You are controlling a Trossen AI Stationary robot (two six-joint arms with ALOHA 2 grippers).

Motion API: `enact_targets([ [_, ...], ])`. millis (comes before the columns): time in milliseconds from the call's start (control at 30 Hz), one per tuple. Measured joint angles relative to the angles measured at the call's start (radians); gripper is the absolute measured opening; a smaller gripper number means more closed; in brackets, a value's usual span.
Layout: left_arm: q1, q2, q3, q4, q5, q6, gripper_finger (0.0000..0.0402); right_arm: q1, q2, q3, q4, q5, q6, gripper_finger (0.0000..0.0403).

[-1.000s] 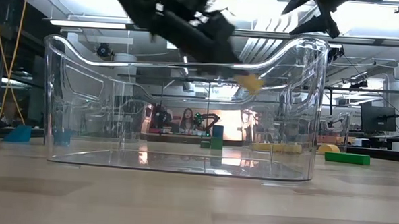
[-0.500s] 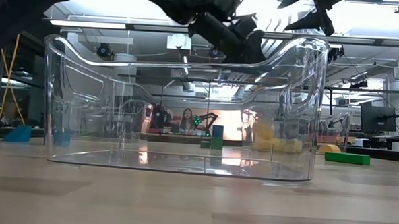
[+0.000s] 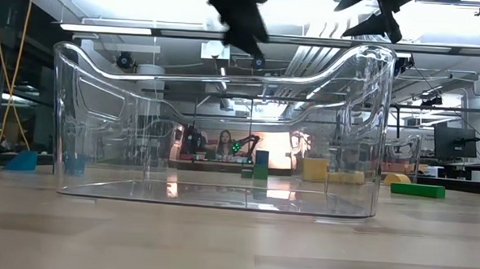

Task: Sort blocks
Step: Put the blue block into the left transparent bin

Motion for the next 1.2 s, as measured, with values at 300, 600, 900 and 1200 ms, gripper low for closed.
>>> enact_targets([
  [300,-0.204,-0.509,-0.792,0.334,-0.095,-0.128,0.0256,0.0,0.0,0.0,-0.046,-0.006,-0.012,0.0272],
  [600,-0.236,-0.749,-1.121,0.058,-0.221,0.093,0.0256,0.0,0.0,0.0,-0.052,-0.008,-0.011,0.0272],
  [900,-0.114,-0.676,-1.081,0.02,-0.159,0.121,0.0256,0.001,0.019,0.0,-0.056,-0.009,0.003,0.0272],
  [1200,-0.071,-0.531,-1.039,-0.094,-0.159,0.296,0.0256,0.001,0.066,0.0,-0.055,-0.01,0.007,0.0272],
])
